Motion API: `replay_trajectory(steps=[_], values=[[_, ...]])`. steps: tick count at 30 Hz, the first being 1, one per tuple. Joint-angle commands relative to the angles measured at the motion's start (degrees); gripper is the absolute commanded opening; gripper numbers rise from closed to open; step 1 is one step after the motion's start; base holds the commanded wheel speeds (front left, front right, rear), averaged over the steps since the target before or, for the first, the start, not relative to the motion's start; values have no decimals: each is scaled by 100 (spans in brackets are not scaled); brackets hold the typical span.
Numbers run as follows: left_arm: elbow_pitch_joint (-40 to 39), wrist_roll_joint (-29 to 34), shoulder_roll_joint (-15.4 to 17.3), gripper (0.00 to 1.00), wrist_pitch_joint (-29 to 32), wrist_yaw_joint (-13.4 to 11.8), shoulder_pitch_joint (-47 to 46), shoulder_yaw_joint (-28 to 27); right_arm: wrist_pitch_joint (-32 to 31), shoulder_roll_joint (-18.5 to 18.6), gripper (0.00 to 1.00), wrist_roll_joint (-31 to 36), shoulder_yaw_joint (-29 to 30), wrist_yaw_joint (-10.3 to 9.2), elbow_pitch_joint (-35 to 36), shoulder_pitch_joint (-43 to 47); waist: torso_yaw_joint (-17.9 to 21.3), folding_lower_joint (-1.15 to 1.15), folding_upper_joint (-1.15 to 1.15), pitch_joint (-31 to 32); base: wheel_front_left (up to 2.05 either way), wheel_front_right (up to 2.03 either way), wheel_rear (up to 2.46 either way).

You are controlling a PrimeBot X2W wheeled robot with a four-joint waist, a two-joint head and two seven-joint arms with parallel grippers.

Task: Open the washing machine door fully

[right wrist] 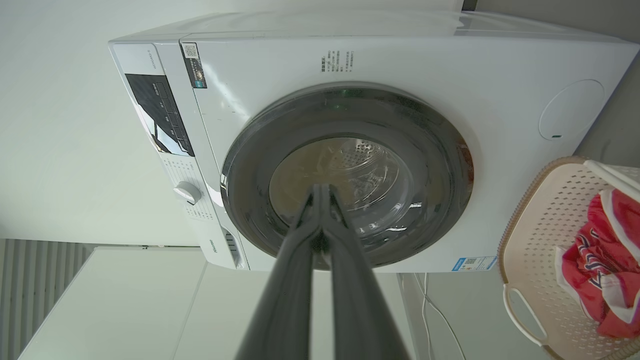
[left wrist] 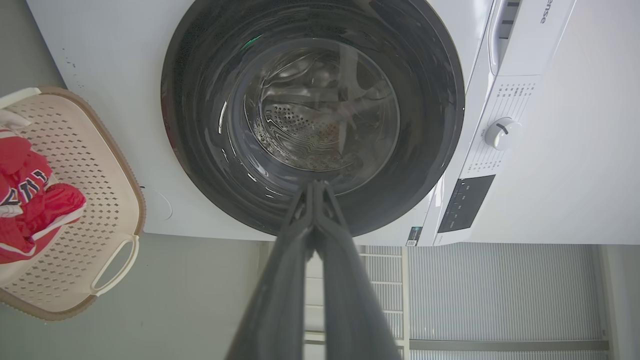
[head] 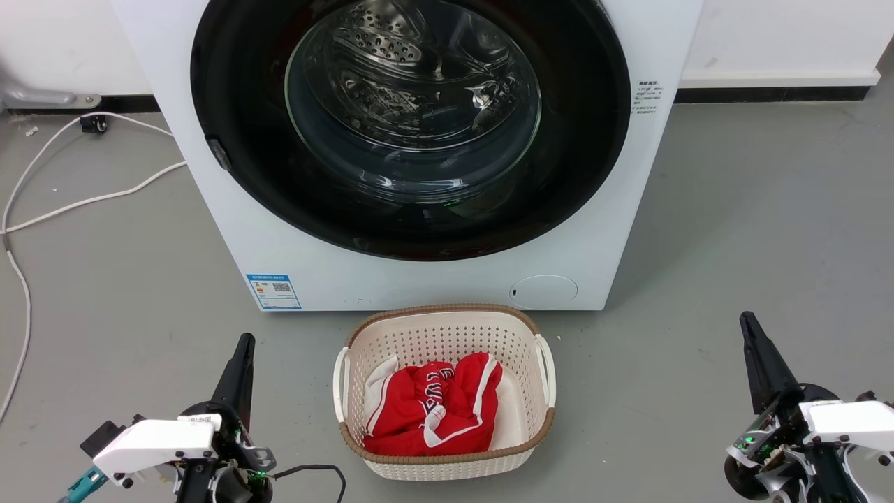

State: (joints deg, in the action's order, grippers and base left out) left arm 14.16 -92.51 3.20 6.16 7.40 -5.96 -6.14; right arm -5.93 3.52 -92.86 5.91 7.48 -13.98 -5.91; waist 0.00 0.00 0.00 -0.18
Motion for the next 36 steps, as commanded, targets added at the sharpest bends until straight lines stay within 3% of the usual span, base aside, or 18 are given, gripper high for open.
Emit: replay_trajectory(steps=[1, 3, 4, 20, 36], values=[[4, 5, -7, 0, 20, 16, -45, -18, -24, -17, 0, 20, 7, 1, -9, -38, 0, 0, 0, 0, 0, 0, 0], [4, 7, -7, 0, 17, 16, -45, -20, -19, -18, 0, 23, 9, 1, -9, -38, 0, 0, 0, 0, 0, 0, 0], [-1, 0, -1, 100, 15, 0, -1, -2, -15, -2, 100, 2, 4, 1, 1, 0, 0, 0, 0, 0, 0, 0, 0], [-375, 375, 26, 100, -453, 1, 54, 397, 450, -19, 100, 476, -234, 1, 345, 152, -13, 0, 0, 15, 0, 0, 0], [-999, 2370, -11, 100, -806, 4, 63, 316, 797, -28, 100, 2962, -358, 1, 1013, 204, -29, 0, 0, 18, 0, 0, 0]])
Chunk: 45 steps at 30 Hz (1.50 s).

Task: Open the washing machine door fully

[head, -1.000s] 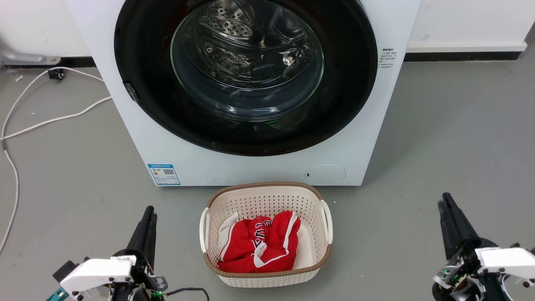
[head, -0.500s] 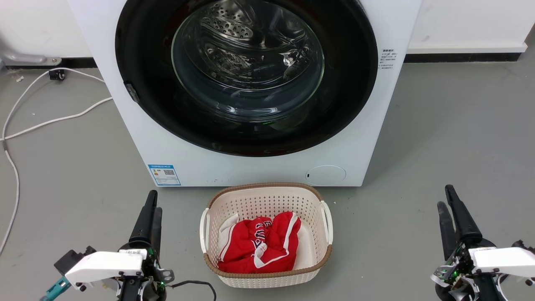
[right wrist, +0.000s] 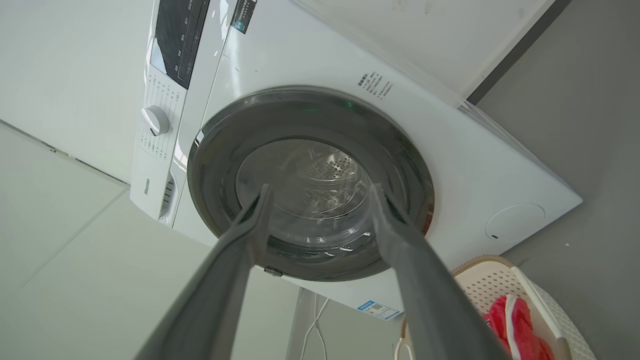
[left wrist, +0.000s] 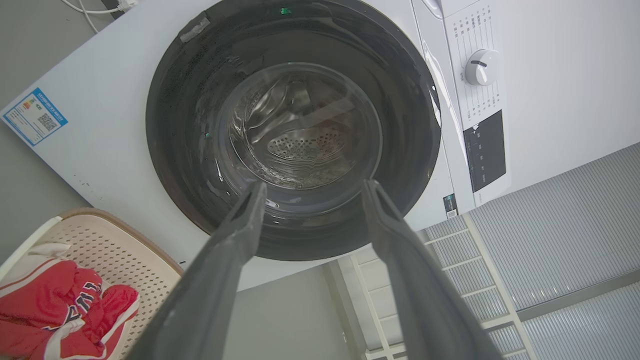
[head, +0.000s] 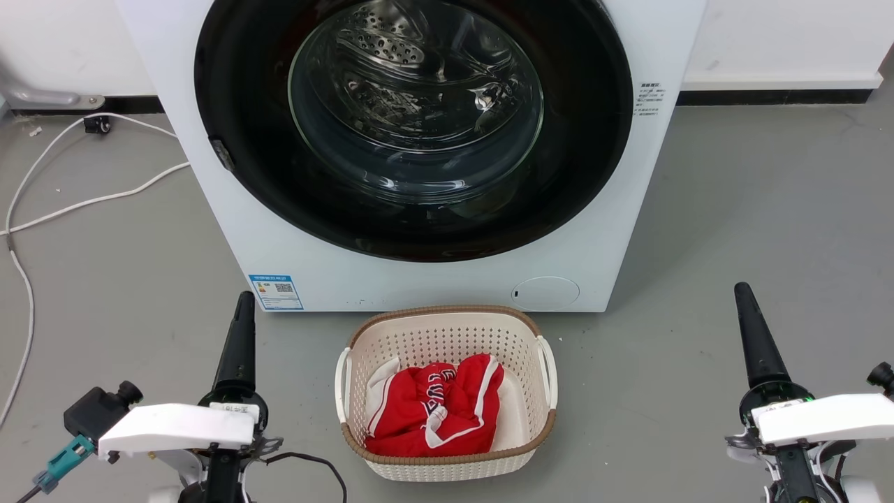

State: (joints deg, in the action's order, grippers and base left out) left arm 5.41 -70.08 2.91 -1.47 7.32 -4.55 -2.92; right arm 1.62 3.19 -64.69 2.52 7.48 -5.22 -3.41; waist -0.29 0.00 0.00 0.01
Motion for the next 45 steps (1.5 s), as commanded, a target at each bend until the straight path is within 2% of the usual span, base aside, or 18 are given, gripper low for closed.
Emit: replay_trajectory(steps=[1, 11, 28, 31, 45], values=[[-156, 267, 18, 100, -61, 12, -73, 2, 62, 4, 100, 309, -37, 1, 176, -38, -2, 0, 0, 1, 0, 0, 0], [-404, 1672, 14, 100, -264, 14, 20, 68, 264, -2, 100, 1860, -191, 1, 382, 64, -13, 0, 0, 7, 0, 0, 0], [-681, 3570, 41, 100, -569, -141, 145, 256, 290, -12, 100, 3532, -177, 1, 496, 215, -52, 0, 0, 31, 0, 0, 0], [-698, 4015, 116, 100, -650, -236, 182, 346, 262, -15, 100, 3926, -201, 1, 542, 251, -61, 0, 0, 41, 0, 0, 0], [-654, 5035, 339, 100, -880, -538, 262, 647, 160, -23, 100, 4961, -229, 1, 651, 328, -83, 0, 0, 33, 0, 0, 0]])
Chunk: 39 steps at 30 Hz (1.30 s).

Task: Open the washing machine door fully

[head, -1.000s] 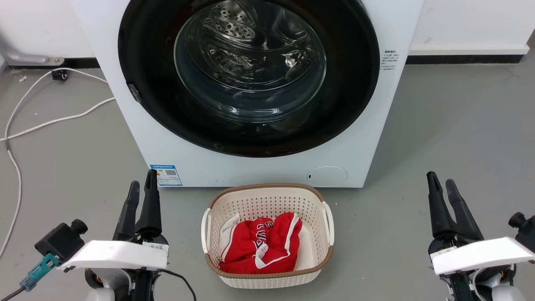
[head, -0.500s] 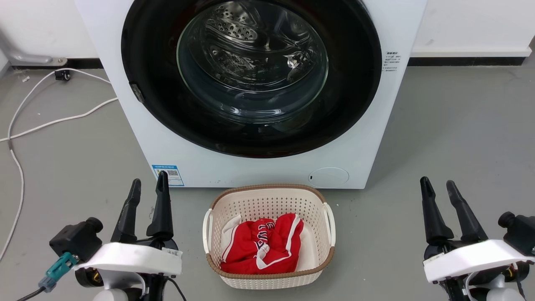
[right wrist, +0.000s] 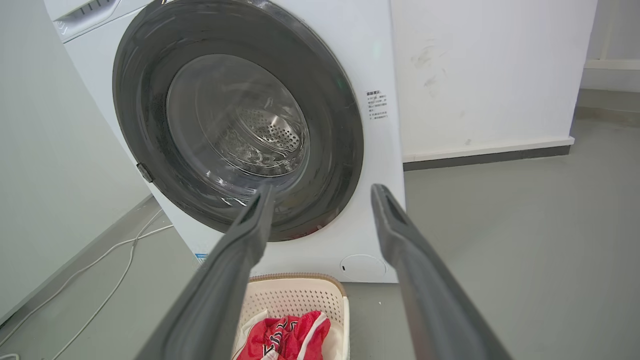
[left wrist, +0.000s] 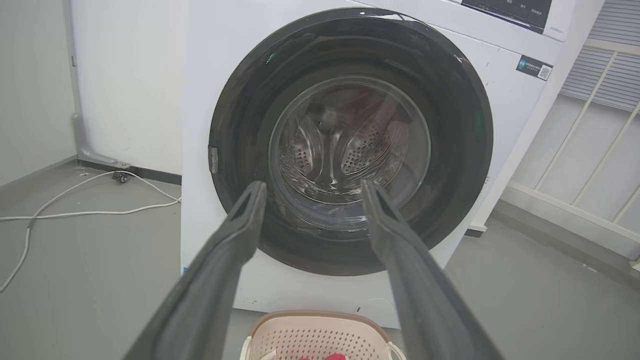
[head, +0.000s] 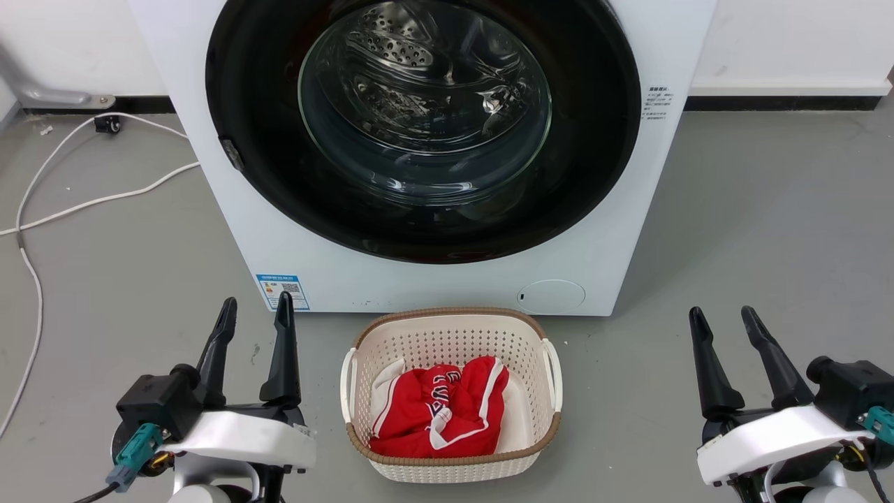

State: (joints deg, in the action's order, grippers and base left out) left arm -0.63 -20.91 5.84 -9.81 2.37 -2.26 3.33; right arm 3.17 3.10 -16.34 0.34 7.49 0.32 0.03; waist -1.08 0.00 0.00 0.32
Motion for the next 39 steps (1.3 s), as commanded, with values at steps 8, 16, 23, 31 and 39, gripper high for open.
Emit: replay_trajectory(steps=[8, 16, 23, 31, 39], values=[[-33, 520, 132, 100, -154, -202, 49, 89, -96, -19, 100, 532, 33, 0, 130, 43, -28, 0, 0, 15, 0, 0, 0], [-99, 1015, 205, 100, -296, -348, 87, 140, -152, -24, 100, 980, 81, -1, 174, 94, -62, 0, 0, 10, 0, 0, 0], [-127, 1251, 175, 100, -374, -360, 135, 139, -129, -26, 100, 1163, 80, -1, 198, 119, -75, 0, 0, 20, 0, 0, 0], [-129, 1463, 124, 100, -447, -313, 175, 102, -100, -30, 100, 1329, 59, -1, 208, 126, -85, 0, 0, 19, 0, 0, 0], [-116, 1702, 32, 100, -524, -241, 208, 43, -64, -33, 100, 1526, 32, -1, 210, 133, -103, 0, 0, 24, 0, 0, 0]])
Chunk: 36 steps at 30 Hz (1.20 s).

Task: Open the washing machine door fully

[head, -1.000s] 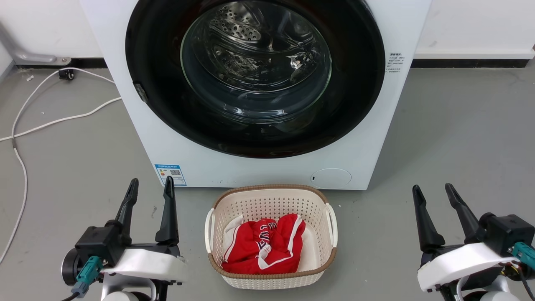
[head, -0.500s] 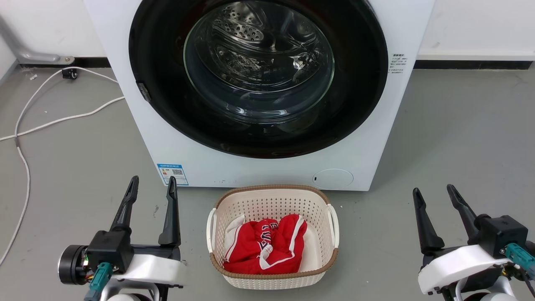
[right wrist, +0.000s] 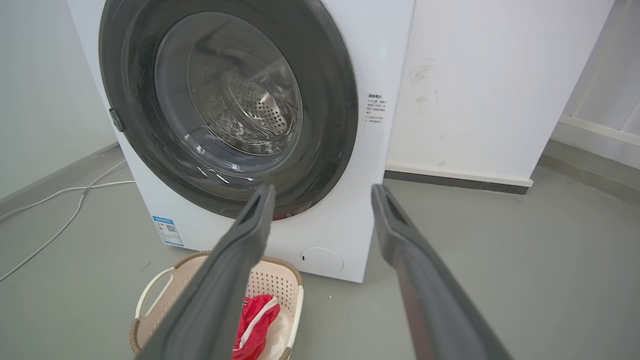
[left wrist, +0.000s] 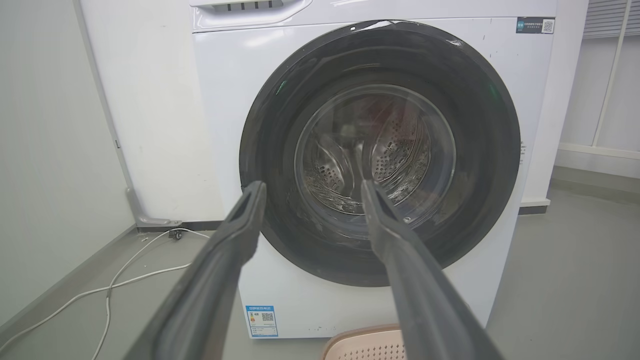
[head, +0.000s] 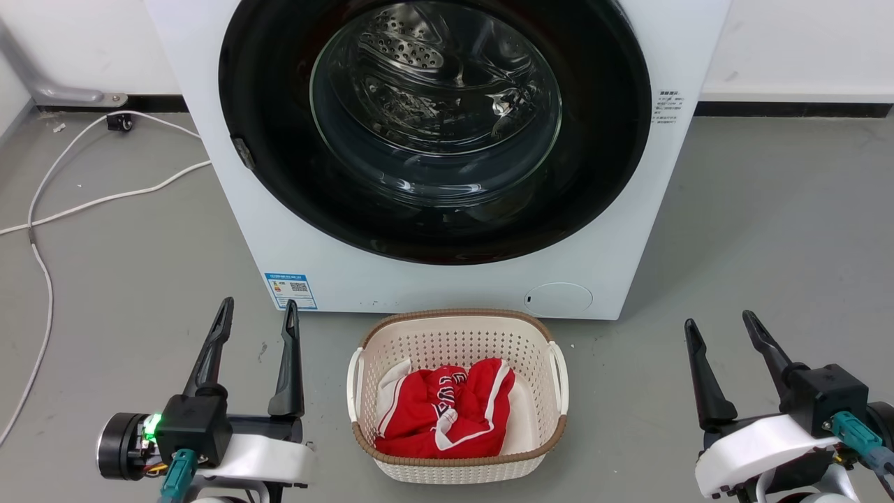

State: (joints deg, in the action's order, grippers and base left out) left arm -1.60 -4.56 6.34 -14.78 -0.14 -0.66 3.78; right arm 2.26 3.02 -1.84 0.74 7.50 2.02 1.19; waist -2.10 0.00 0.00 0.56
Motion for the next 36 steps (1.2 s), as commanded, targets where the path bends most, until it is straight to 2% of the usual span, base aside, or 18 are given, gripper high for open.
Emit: replay_trajectory(steps=[1, 15, 16, 18, 28, 29, 36], values=[[-14, 87, -32, 100, -39, 23, 50, -10, 26, -25, 100, 101, -12, -2, 41, 22, -2, 0, 0, 1, 0, 0, 0], [101, 32, -195, 100, -42, 216, 75, -206, -1, -25, 100, -91, 28, -2, -63, 9, 13, 0, 0, -13, 0, 0, 0], [105, 37, -200, 100, -42, 231, 74, -213, -3, -25, 62, -127, 26, -2, -73, 7, 13, 0, 0, -13, 0, 0, 0], [116, 47, -216, 100, -42, 253, 70, -232, 3, -24, 0, -155, 31, -2, -92, 3, 14, 0, 0, -14, 0, 0, 0], [151, 84, -261, 100, -42, 307, 76, -308, 53, -24, 0, -459, 1, -2, -133, -19, 22, 0, 0, -16, 0, 0, 0], [153, 79, -266, 100, -42, 310, 74, -313, 78, -24, 0, -650, 4, -2, -143, -29, 22, 0, 0, -17, 0, 0, 0], [161, 69, -295, 100, -42, 330, 60, -344, 393, -20, 0, -3128, -195, -2, -321, -145, 19, 0, 0, -24, 0, 0, 0]])
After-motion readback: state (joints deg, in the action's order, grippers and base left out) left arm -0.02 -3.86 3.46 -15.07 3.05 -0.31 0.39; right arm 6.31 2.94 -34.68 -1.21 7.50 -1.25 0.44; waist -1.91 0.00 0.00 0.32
